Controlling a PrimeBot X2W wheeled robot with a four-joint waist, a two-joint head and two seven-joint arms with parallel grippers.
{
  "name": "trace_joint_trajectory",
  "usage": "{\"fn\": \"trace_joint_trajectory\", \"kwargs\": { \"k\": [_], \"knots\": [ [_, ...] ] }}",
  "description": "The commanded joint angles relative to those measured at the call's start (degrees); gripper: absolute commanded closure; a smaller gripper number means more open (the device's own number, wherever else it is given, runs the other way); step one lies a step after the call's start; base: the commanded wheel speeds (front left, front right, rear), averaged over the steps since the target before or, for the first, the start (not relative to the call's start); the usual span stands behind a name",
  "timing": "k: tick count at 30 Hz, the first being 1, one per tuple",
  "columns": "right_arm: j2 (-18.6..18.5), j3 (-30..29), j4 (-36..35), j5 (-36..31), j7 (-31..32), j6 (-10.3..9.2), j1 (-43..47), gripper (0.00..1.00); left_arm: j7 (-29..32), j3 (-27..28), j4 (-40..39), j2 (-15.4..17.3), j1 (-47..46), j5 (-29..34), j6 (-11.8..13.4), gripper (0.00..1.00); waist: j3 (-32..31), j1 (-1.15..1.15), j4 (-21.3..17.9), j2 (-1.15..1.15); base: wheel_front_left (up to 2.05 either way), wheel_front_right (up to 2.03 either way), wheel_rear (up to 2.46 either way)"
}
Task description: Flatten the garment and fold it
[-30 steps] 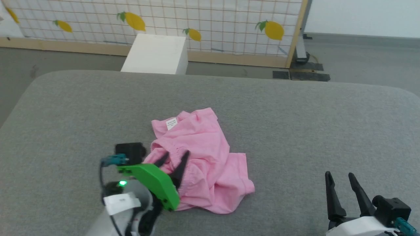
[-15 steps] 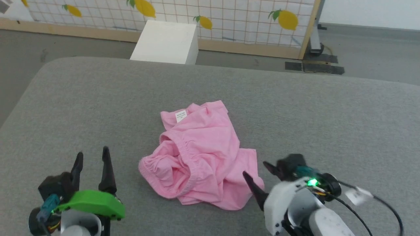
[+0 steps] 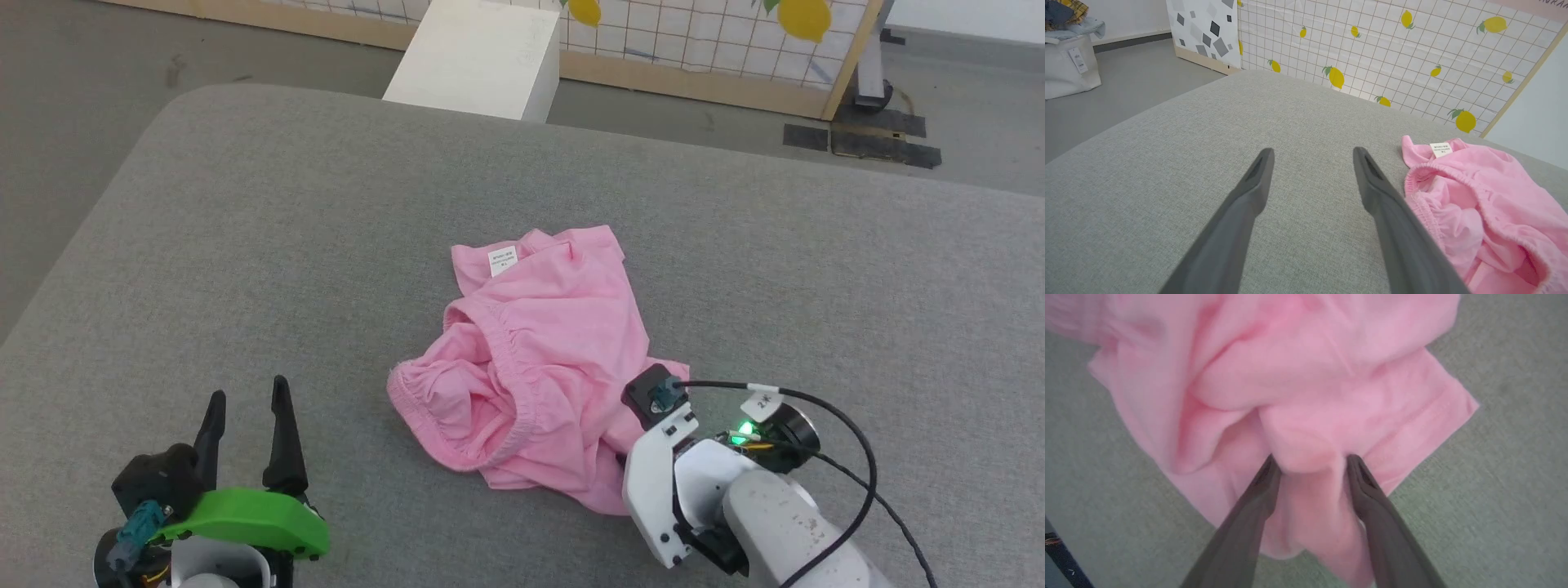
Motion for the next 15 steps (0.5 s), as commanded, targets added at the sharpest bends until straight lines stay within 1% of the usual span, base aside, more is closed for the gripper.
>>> {"fn": "trace_joint_trajectory", "kwargs": {
  "k": [1, 3, 5, 8, 12, 15],
  "knots": [
    [-0.1, -0.3, 1.2, 1.2, -1.2, -0.08, 0.1, 1.0, -0.4, 0.5, 0.0, -0.4, -0.2, 0.6, -0.4, 0.0, 0.0, 0.0, -0.1, 0.46, 0.0, 0.0, 0.0],
    [-0.1, -2.2, 0.8, 2.1, -3.8, -0.08, -0.5, 1.0, -0.4, 0.9, -0.1, -0.7, -0.1, 0.8, -0.8, 0.0, -0.2, 0.0, -0.3, 0.46, 0.0, 0.0, 0.0],
    [-0.1, -5.5, -0.7, 2.4, -6.1, -0.08, -0.6, 1.0, -0.4, 1.2, -0.2, -1.0, 0.0, 1.0, -1.2, 0.0, -0.4, 0.0, -0.6, 0.46, 0.0, 0.0, 0.0],
    [-1.6, -12.7, -5.8, 1.8, -8.6, -0.08, 0.9, 1.0, -0.4, 1.5, -0.3, -1.4, 0.3, 1.3, -1.6, 0.0, -1.0, 0.0, -1.4, 0.46, 0.0, 0.0, 0.0],
    [-4.0, -24.8, -16.0, -0.1, -7.7, -0.08, 6.6, 1.0, -0.4, 1.8, -0.4, -1.7, 1.1, 1.5, -1.8, 0.0, -1.7, 0.0, -2.8, 0.46, 0.0, 0.0, 0.0],
    [-3.7, -33.8, -23.0, -1.6, -5.0, -0.08, 12.8, 1.0, -0.5, 1.5, -0.2, -1.8, 1.3, 1.5, -2.2, 0.0, -2.0, 0.0, -3.7, 0.46, 0.0, 0.0, 0.0]
  ]
}}
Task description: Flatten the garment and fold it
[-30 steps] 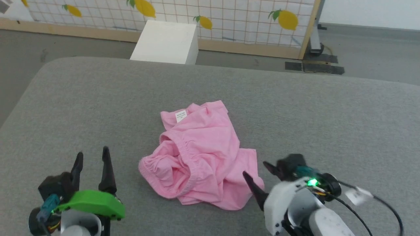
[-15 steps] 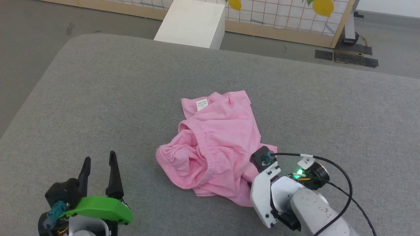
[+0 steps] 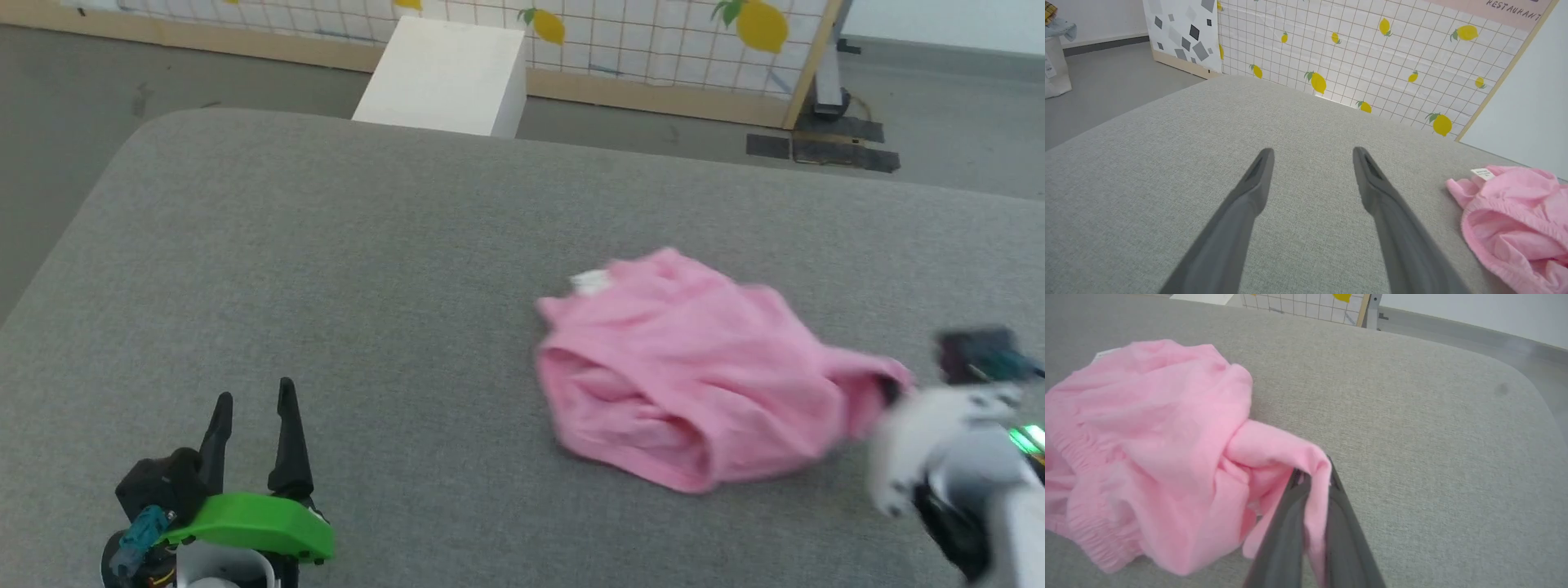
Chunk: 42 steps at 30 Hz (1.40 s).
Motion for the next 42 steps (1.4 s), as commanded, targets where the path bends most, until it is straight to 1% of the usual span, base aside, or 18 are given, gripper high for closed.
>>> {"fn": "trace_joint_trajectory", "kwargs": {
  "k": [1, 4, 7, 8, 9, 10, 11, 12, 16, 20, 23, 26, 28, 30, 32, 34, 38, 42],
  "knots": [
    [0.8, -3.6, -2.5, -0.9, 1.5, -0.09, 3.9, 1.0, -0.4, -0.2, 0.1, -0.2, 0.8, 0.4, -0.4, 0.0, -0.5, 0.0, -1.0, 0.46, 0.0, 0.0, 0.0],
    [2.6, -10.1, -6.3, -1.4, 4.6, -0.09, 10.2, 1.0, -0.4, -0.7, 0.5, -0.4, 0.5, 0.4, -0.7, 0.0, -0.6, 0.0, -1.6, 0.46, 0.0, 0.0, 0.0],
    [3.7, -11.7, -6.5, 0.7, 8.9, -0.09, 15.5, 1.0, 0.0, -1.3, 0.9, -0.4, 0.3, 0.4, -1.0, 0.0, -0.6, 0.0, -2.2, 0.46, 0.0, 0.0, 0.0],
    [3.8, -11.8, -6.7, 1.7, 9.1, -0.09, 16.2, 1.0, 0.1, -1.4, 1.1, -0.4, 0.2, 0.4, -1.0, 0.0, -0.7, 0.0, -2.4, 0.46, 0.0, 0.0, 0.0],
    [3.9, -11.8, -6.8, 4.0, 8.0, -0.09, 16.4, 0.92, 0.2, -1.5, 1.2, -0.5, 0.2, 0.3, -1.1, 0.0, -0.7, 0.0, -2.8, 0.46, 0.0, 0.0, 0.0],
    [3.9, -11.8, -6.8, 5.5, 6.7, -0.09, 16.4, 0.51, 0.3, -1.6, 1.3, -0.5, 0.1, 0.2, -1.1, 0.0, -0.7, 0.0, -3.0, 0.46, 0.0, 0.0, 0.0],
    [3.9, -12.1, -6.6, 7.0, 5.0, -0.09, 16.2, 0.0, 0.4, -1.7, 1.4, -0.5, 0.0, 0.1, -1.2, 0.0, -0.9, 0.0, -3.3, 0.46, 0.0, 0.0, 0.0],
    [3.9, -12.8, -6.5, 8.7, 3.4, -0.09, 15.8, 0.0, 0.5, -1.9, 1.4, -0.5, -0.1, 0.1, -1.4, 0.0, -1.0, 0.0, -3.5, 0.46, 0.0, 0.0, 0.0],
    [3.9, -16.9, -6.8, 8.9, -3.9, -0.09, 14.4, 0.0, 1.8, -3.2, 0.6, -1.2, -1.5, -0.8, -2.6, 0.0, -1.5, 0.0, -4.6, 0.46, 0.0, 0.0, 0.0],
    [3.9, -20.3, -7.3, 7.3, -7.4, -0.09, 13.6, 0.0, 7.7, -8.5, 0.0, -2.8, -6.5, -1.5, -6.2, 0.0, -1.2, 0.0, -6.0, 0.46, 0.0, 0.0, 0.0],
    [3.9, -20.7, -6.9, 6.7, -8.1, -0.09, 12.7, 0.0, 13.9, -13.9, 0.9, -5.1, -12.5, -1.8, -9.5, 0.0, -0.3, 0.0, -8.0, 0.46, 0.0, 0.0, 0.0],
    [3.9, -19.3, -6.2, 6.9, -8.3, -0.09, 12.1, 0.0, 21.7, -20.4, 3.6, -7.2, -17.7, -1.8, -13.1, 0.0, 1.0, 0.0, -10.7, 0.46, 0.0, 0.0, 0.0],
    [3.9, -18.6, -5.6, 7.2, -8.5, -0.09, 11.9, 0.0, 27.1, -24.9, 5.4, -8.2, -19.8, -2.3, -14.8, 0.0, 1.8, 0.0, -12.2, 0.46, 0.0, 0.0, 0.0],
    [3.9, -17.9, -5.1, 7.4, -8.7, -0.09, 11.8, 0.0, 31.7, -29.5, 6.9, -8.9, -21.1, -3.3, -16.0, 0.0, 2.7, 0.0, -13.7, 0.46, 0.0, 0.0, 0.0],
    [3.9, -17.1, -4.7, 7.7, -9.0, -0.09, 11.6, 0.0, 34.3, -32.6, 8.1, -9.3, -21.7, -4.5, -16.5, 0.0, 3.7, 0.0, -15.3, 0.46, 0.0, 0.0, 0.0],
    [3.9, -16.6, -4.0, 8.1, -9.3, -0.09, 11.3, 0.0, 34.9, -34.8, 9.7, -9.3, -22.3, -4.5, -16.7, 0.0, 4.5, 0.0, -16.5, 0.46, 0.0, 0.0, 0.0],
    [3.9, -16.1, -3.2, 8.5, -10.3, -0.09, 11.3, 0.0, 34.4, -36.6, 13.3, -9.7, -23.6, -5.9, -16.9, 0.0, 5.8, 0.0, -18.2, 0.46, 0.0, 0.0, 0.0],
    [3.9, -15.9, -2.6, 8.8, -11.1, -0.09, 11.2, 0.0, 33.5, -38.1, 16.9, -10.0, -26.0, -6.0, -17.0, 0.0, 6.4, 0.0, -19.1, 0.46, 0.0, 0.0, 0.0]
  ]
}}
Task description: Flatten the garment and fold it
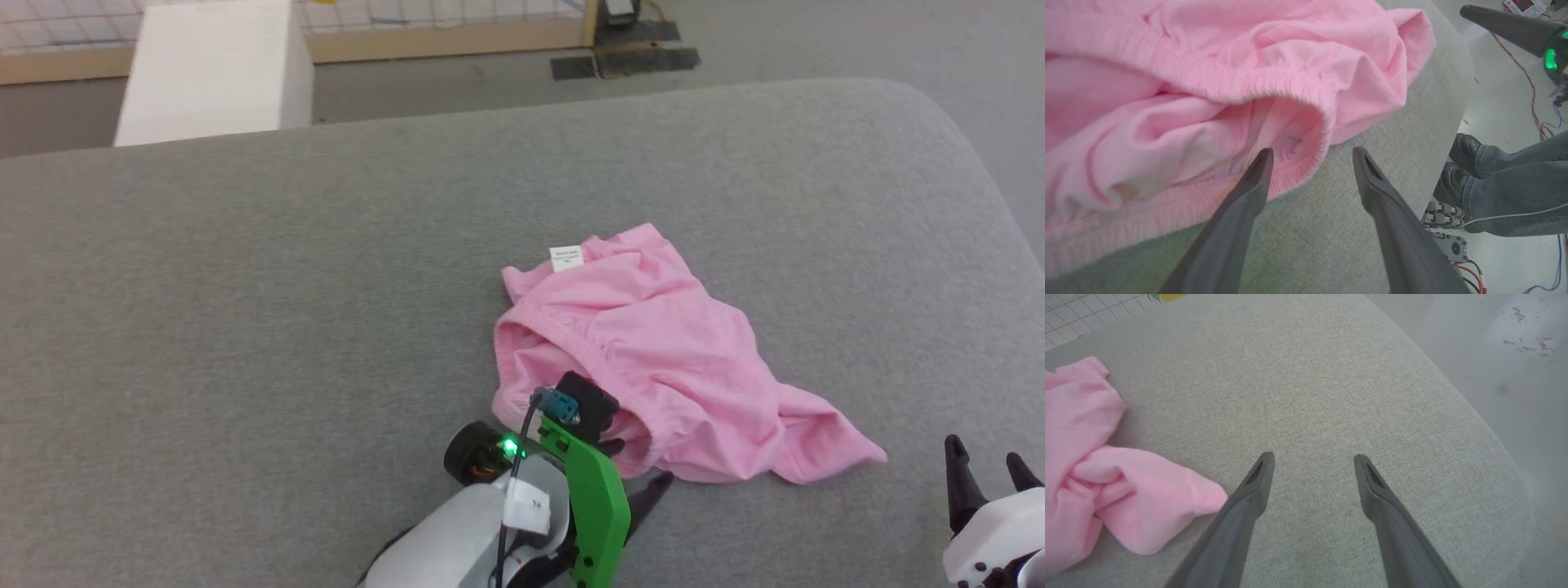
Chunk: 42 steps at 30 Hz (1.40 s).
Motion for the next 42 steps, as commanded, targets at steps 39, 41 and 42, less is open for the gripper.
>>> {"fn": "trace_joint_trajectory", "kwargs": {
  "k": [39, 41, 42],
  "knots": [
    [0.0, 8.9, 2.3, -0.6, 0.1, -0.08, -1.6, 0.0, -16.9, 36.4, -17.7, 17.1, 23.3, -24.0, 20.3, 0.0, -5.9, 0.0, 13.4, 0.46, 0.0, 0.0, 0.0],
    [0.0, 11.4, 1.4, -0.8, 0.7, -0.08, -2.2, 0.0, -22.3, 38.4, -19.6, 18.4, 23.7, -20.9, 20.1, 0.0, -6.1, 0.0, 13.6, 0.46, 0.0, 0.0, 0.0],
    [0.0, 12.7, 1.1, -0.9, 1.1, -0.08, -2.5, 0.0, -24.7, 38.6, -20.2, 19.4, 24.1, -18.5, 20.4, 0.0, -6.2, 0.0, 13.7, 0.46, 0.0, 0.0, 0.0]
  ]
}}
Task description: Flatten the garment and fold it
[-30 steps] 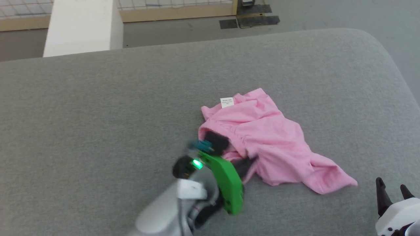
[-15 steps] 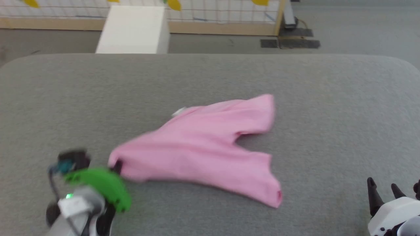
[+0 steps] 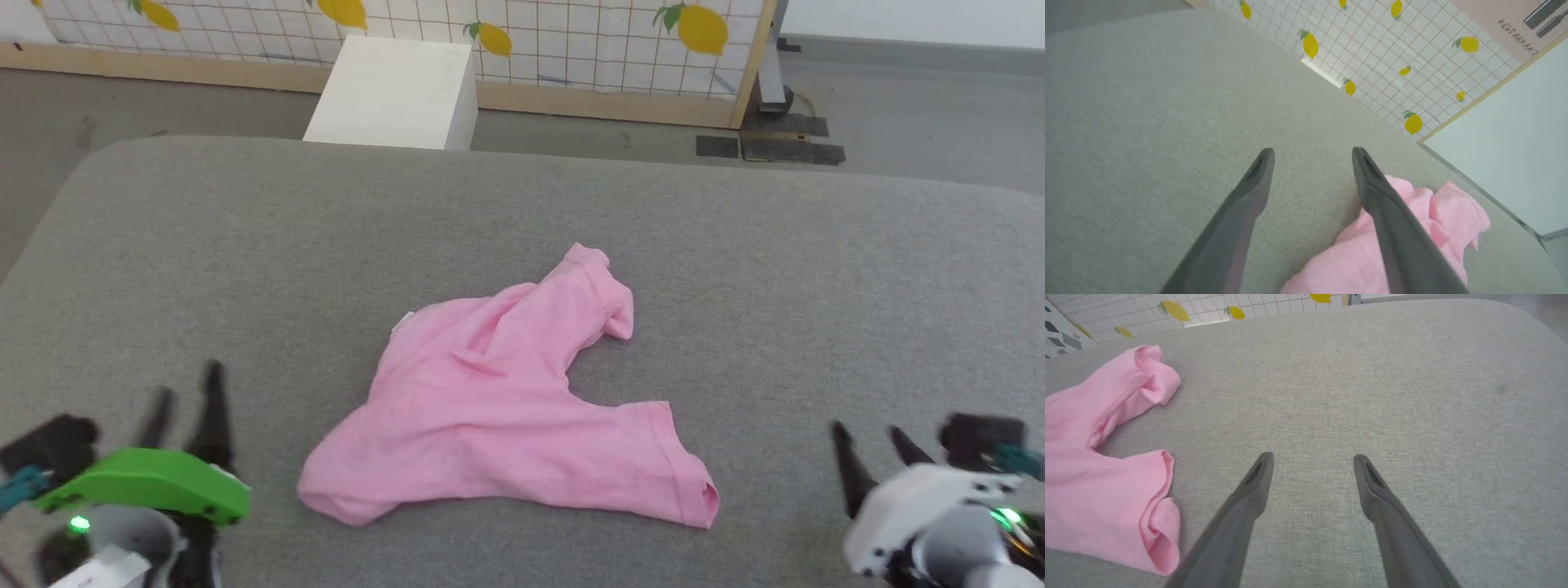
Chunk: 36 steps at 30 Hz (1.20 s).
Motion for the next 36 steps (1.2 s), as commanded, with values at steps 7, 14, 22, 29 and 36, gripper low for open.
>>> {"fn": "trace_joint_trajectory", "kwargs": {
  "k": [7, 14, 22, 29, 36],
  "knots": [
    [0.0, 12.6, 0.8, -2.2, 9.9, -0.08, -8.0, 0.0, -9.9, -0.6, -0.5, 1.1, 3.7, 16.5, 0.7, 0.0, 1.2, 0.0, 1.2, 0.46, 0.0, 0.0, 0.0],
    [0.0, 22.0, 8.8, -9.6, 21.8, -0.08, -17.0, 0.0, -10.2, 1.1, -1.9, -4.0, 3.7, 25.1, -1.1, 0.0, 4.1, 0.0, 3.3, 0.46, 0.0, 0.0, 0.0],
    [0.0, 25.7, 18.7, -11.4, 26.3, -0.08, -21.6, 0.0, -10.2, 3.6, -0.5, -9.0, 2.3, 28.1, -5.3, 0.0, 6.6, 0.0, 5.6, 0.46, 0.0, 0.0, 0.0],
    [-0.8, 24.8, 19.4, -9.2, 28.2, -0.08, -29.2, 1.0, -10.2, 5.2, 0.1, -12.1, 0.9, 30.5, -8.6, 0.0, 8.7, 0.0, 6.8, 0.46, 0.0, 0.0, 0.0],
    [-1.4, 20.5, 26.3, -13.0, 24.3, -0.08, -47.6, 1.0, -10.2, 6.2, 1.3, -15.2, -3.2, 32.5, -12.8, 0.0, 13.5, 0.0, 9.6, 0.46, 0.0, 0.0, 0.0]
  ]
}}
